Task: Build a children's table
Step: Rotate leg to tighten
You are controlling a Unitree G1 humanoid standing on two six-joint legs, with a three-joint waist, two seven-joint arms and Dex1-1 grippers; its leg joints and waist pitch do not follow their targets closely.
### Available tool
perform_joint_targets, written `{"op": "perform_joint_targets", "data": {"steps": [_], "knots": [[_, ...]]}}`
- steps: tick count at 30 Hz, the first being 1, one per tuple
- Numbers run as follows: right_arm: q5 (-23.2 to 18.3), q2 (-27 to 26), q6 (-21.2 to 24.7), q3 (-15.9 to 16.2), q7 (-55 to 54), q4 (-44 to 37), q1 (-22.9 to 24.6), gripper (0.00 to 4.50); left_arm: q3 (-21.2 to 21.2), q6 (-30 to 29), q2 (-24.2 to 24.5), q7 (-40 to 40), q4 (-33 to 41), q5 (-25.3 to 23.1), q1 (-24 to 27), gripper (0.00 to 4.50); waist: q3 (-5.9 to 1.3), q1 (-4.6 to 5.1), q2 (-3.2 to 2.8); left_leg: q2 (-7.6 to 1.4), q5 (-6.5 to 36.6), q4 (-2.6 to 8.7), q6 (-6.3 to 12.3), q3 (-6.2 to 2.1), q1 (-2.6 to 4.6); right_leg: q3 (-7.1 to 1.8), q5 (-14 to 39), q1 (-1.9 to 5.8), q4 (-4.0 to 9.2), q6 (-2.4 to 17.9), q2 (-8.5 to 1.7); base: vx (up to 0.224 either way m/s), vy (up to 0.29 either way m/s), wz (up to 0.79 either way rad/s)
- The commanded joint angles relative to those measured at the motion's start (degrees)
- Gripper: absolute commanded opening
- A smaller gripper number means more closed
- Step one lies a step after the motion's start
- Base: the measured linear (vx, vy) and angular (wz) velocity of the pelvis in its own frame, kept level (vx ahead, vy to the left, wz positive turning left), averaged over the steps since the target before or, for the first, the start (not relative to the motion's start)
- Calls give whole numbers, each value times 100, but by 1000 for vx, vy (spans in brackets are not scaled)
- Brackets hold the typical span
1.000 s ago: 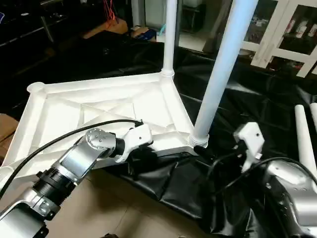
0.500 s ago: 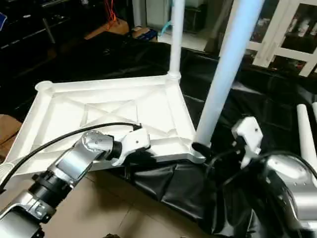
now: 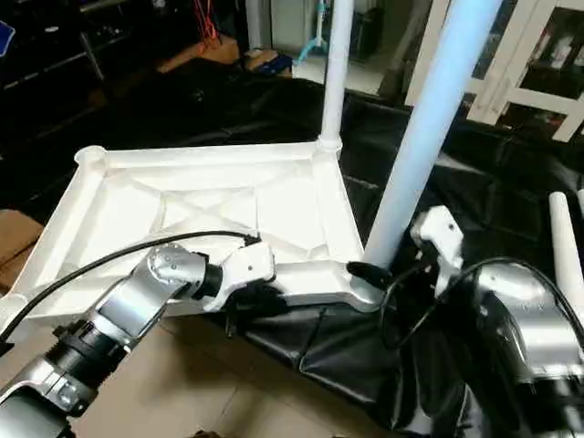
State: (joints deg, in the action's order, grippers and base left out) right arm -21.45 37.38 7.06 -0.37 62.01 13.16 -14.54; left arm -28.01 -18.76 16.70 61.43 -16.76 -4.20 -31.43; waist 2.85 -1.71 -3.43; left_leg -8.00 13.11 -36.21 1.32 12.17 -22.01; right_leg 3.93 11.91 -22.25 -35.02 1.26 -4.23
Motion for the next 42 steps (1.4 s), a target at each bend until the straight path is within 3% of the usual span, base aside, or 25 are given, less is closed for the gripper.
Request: {"op": "perform_joint_targets", "data": {"steps": [1,11,16,20,22,23,27,29,30,31,32,33,34,35,36,37,38,39,40,42], "knots": [[78,29,-115,-12,142,157,-178,349,-93,73,-19,153,103,106,111,0,-315,23,192,-612,309,450,836,-325,97,-338,573,235,397,1439,-597,0,0,0],[54,138,-266,19,602,440,-257,239,-55,150,55,108,-12,57,146,0,-334,12,195,-613,143,423,994,-324,91,-325,450,234,370,1464,-584,0,0,0],[59,128,-215,21,686,432,-202,207,-40,139,71,97,-50,51,136,0,-339,5,197,-614,131,418,1003,-324,96,-322,457,233,366,1474,-581,0,0,0],[286,-106,-26,68,63,571,-178,192,100,-97,-58,-196,-188,43,69,0,-337,21,187,-615,109,420,975,-321,97,-321,455,224,365,1484,-570,0,0,0],[584,-347,75,149,-584,690,-152,191,249,-321,-234,-490,-285,63,-13,0,-326,31,199,-608,248,439,861,-321,108,-317,683,215,396,1473,-572,0,0,0],[667,-426,135,173,-788,721,-145,191,298,-392,-293,-584,-312,72,-41,0,-291,69,195,-603,610,482,631,-326,125,-319,1152,206,461,1417,-571,0,0,0],[1076,-1330,553,81,-2683,1262,-388,190,650,-933,-837,-1424,-608,85,-349,0,-246,246,210,-585,1448,549,60,-365,182,-323,2174,175,558,1217,-561,0,0,0],[1214,-1615,580,42,-3339,1517,-523,190,776,-1173,-1068,-1715,-696,118,-451,0,-261,329,209,-583,1643,567,-155,-402,195,-326,2231,169,580,1159,-576,0,0,0],[1278,-1765,554,0,-3713,1667,-605,190,841,-1284,-1191,-1851,-735,145,-500,0,-267,340,215,-580,1661,565,-155,-391,200,-333,2184,167,582,1162,-574,0,0,0],[1391,-2194,388,-210,-4847,2112,-859,189,1005,-1517,-1518,-2159,-818,236,-624,0,-259,368,199,-572,1637,563,-168,-374,197,-356,2117,135,585,1191,-585,0,0,0],[1342,-2380,279,-325,-5230,2324,-980,189,1066,-1567,-1658,-2276,-840,279,-673,0,-260,384,195,-555,1638,569,-221,-385,198,-337,2139,132,585,1198,-571,0,0,0],[1290,-2686,82,-499,-5905,2699,-1200,189,1190,-1661,-1911,-2492,-875,367,-763,0,-286,416,195,-556,1634,573,-263,-401,176,-332,2092,164,579,1187,-592,0,0,0],[1281,-2789,-10,-535,-6111,2857,-1295,189,1227,-1692,-2005,-2550,-879,404,-798,0,-286,459,191,-555,1643,581,-268,-406,164,-327,1962,162,584,1214,-593,0,0,0],[1282,-2991,-205,-605,-6509,3182,-1503,189,1287,-1742,-2168,-2623,-867,468,-866,0,-302,449,88,-542,1663,569,-237,-394,199,-324,1766,158,583,1226,-581,0,0,0],[1282,-3110,-325,-657,-6725,3373,-1631,189,1312,-1762,-2248,-2642,-846,498,-902,0,-295,472,123,-550,1687,575,-220,-375,201,-327,1659,131,602,1248,-575,0,0,0],[1312,-3175,-390,-643,-6797,3492,-1728,189,1316,-1773,-2285,-2644,-833,505,-924,0,-290,486,117,-546,1698,581,-205,-383,178,-328,1575,142,596,1257,-575,0,0,0],[1336,-3264,-483,-619,-6800,3585,-1858,189,1291,-1773,-2285,-2627,-824,482,-946,0,-326,499,137,-536,1522,579,-71,-384,125,-315,1274,209,553,1269,-578,0,0,0],[1406,-3318,-514,-579,-6811,3628,-1956,189,1278,-1776,-2275,-2633,-828,442,-960,0,-333,498,129,-544,1431,570,-16,-375,131,-323,1131,198,541,1301,-578,0,0,0],[1408,-3347,-547,-576,-6792,3647,-2004,189,1282,-1781,-2257,-2635,-825,430,-954,0,-347,497,170,-552,1179,557,113,-362,111,-318,823,227,513,1369,-576,0,0,0],[1369,-3401,-695,-577,-6578,3741,-2129,189,1303,-1842,-2147,-2624,-775,391,-900,0,-353,470,167,-558,866,527,325,-339,104,-319,489,229,474,1461,-591,0,0,0]]}}
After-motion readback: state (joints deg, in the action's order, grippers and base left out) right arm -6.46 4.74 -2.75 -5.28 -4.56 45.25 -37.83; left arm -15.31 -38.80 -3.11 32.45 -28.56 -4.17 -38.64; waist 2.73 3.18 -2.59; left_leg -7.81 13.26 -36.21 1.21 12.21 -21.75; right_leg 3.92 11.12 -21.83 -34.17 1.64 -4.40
